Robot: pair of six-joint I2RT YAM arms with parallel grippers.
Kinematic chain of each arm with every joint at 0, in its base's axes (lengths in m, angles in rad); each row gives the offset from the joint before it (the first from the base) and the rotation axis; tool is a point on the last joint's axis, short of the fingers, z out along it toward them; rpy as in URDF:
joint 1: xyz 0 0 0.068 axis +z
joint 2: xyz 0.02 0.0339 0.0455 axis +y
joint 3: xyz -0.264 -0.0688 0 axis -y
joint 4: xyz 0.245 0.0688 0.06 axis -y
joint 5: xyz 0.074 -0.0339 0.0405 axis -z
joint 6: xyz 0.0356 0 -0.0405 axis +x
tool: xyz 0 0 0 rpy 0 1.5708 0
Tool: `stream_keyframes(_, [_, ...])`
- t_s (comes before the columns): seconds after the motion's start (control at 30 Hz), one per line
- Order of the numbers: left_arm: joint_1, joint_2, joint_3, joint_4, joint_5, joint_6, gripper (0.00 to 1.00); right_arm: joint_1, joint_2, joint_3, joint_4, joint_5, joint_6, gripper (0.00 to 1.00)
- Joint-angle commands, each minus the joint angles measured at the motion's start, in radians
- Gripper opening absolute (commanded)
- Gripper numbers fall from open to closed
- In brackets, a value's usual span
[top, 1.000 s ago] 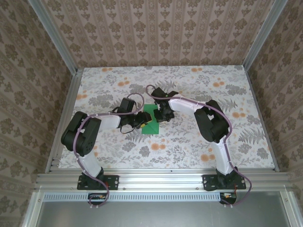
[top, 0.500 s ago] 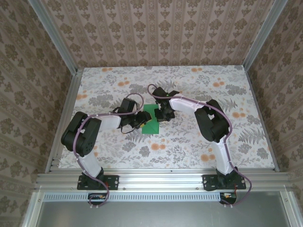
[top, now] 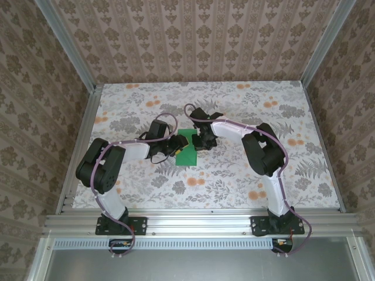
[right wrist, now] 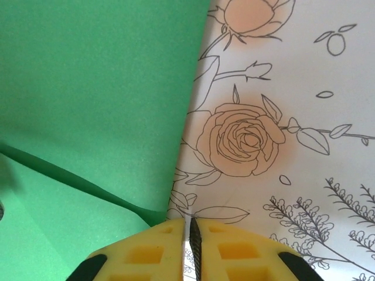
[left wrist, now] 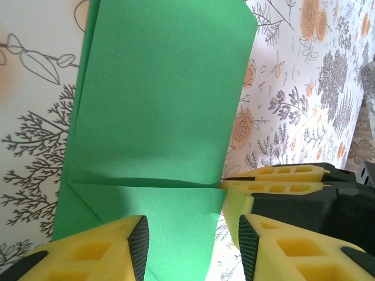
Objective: Fold a paper plane with a square sheet of paper (pick it up from the middle)
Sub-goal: Turn over the paper at the center of the table.
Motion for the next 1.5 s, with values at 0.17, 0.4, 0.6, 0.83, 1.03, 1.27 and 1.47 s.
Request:
stream_keyframes(0.17, [-0.004,-0.012,-0.026,-0.040,-0.030,0.014,0.42,-0.002,-0.128,-0.041,0.106,-0.041,-0.018,0.27])
stream_keyframes(0.4, [-0.004,-0.001,-0.018,-0.047,-0.029,0.024,0.32,0.007,-0.077,-0.005,0.060,-0.056,-0.071,0.32])
stream_keyframes(0.6, [-0.004,-0.002,-0.015,-0.054,-0.029,0.026,0.31,0.013,-0.044,0.013,0.044,-0.061,-0.082,0.36])
stream_keyframes(0.83, [-0.003,-0.001,-0.007,-0.062,-0.030,0.029,0.30,0.013,-0.044,0.014,0.047,-0.081,-0.095,0.39])
stream_keyframes(1.03, [0.000,-0.019,-0.009,-0.067,-0.026,0.028,0.31,0.013,-0.022,0.015,0.035,-0.116,-0.102,0.22])
stream_keyframes(1.27, [0.002,-0.038,-0.028,-0.070,-0.019,0.026,0.38,-0.001,-0.016,-0.001,0.049,-0.083,-0.074,0.09])
stream_keyframes(1.47, [0.003,-0.031,-0.032,-0.072,-0.022,0.023,0.44,-0.021,-0.010,-0.028,0.072,-0.084,-0.027,0.08])
